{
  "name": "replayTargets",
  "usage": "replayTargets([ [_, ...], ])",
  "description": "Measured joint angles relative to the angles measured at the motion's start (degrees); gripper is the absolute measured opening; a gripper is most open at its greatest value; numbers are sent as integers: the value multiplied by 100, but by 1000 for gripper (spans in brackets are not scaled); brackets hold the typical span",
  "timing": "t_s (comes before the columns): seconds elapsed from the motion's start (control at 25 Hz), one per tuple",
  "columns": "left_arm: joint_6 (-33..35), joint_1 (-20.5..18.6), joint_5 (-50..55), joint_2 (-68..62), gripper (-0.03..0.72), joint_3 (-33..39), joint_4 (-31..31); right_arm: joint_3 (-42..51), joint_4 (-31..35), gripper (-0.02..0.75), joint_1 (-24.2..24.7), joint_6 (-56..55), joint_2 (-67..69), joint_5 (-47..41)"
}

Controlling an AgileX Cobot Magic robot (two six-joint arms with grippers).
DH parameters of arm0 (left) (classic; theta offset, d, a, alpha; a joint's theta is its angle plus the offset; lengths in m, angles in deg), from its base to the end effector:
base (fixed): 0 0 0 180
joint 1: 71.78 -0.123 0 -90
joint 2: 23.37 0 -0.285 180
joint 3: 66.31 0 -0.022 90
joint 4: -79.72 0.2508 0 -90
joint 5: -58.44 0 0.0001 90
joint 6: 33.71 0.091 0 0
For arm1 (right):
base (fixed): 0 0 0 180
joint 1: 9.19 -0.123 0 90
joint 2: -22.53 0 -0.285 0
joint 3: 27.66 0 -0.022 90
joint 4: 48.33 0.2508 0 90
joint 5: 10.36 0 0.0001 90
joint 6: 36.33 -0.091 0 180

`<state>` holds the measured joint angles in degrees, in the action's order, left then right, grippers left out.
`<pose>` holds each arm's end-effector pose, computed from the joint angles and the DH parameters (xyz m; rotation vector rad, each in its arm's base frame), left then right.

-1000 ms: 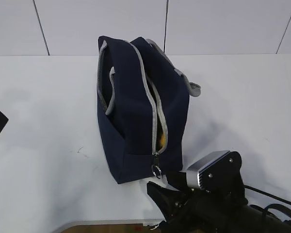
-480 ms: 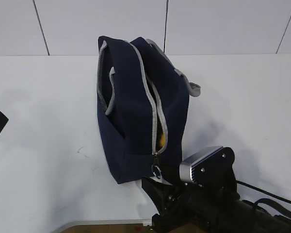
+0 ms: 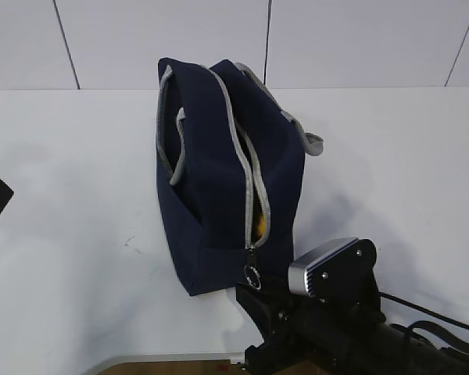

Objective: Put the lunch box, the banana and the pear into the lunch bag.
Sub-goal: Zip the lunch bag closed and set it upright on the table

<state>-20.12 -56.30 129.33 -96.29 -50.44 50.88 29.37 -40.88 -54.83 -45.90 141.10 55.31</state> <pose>0.1796 -0.0928 0.3480 0.5743 2.6543 -0.7081 0.1911 0.1800 0.0938 -0.4784 1.9018 0.5654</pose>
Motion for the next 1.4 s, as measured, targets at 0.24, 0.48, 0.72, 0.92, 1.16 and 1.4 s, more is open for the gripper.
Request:
replayTargets([
  [0.24, 0, 0, 0, 0, 253, 0, 0, -2, 241, 211, 0, 0, 0, 0],
  [0.48, 0, 0, 0, 0, 253, 0, 0, -2, 310, 162, 0, -187, 0, 0],
  [0.72, 0, 0, 0, 0, 253, 0, 0, -2, 261, 31, 0, -240, 0, 0],
  [0.92, 0, 0, 0, 0, 249, 0, 0, -2, 189, -11, 0, -252, 0, 0],
  [1.16, 0, 0, 0, 0, 247, 0, 0, 327, -36, -11, 0, -308, -223, 27],
  [1.4, 0, 0, 0, 0, 244, 0, 0, 621, -136, -11, 0, -343, -890, 27],
])
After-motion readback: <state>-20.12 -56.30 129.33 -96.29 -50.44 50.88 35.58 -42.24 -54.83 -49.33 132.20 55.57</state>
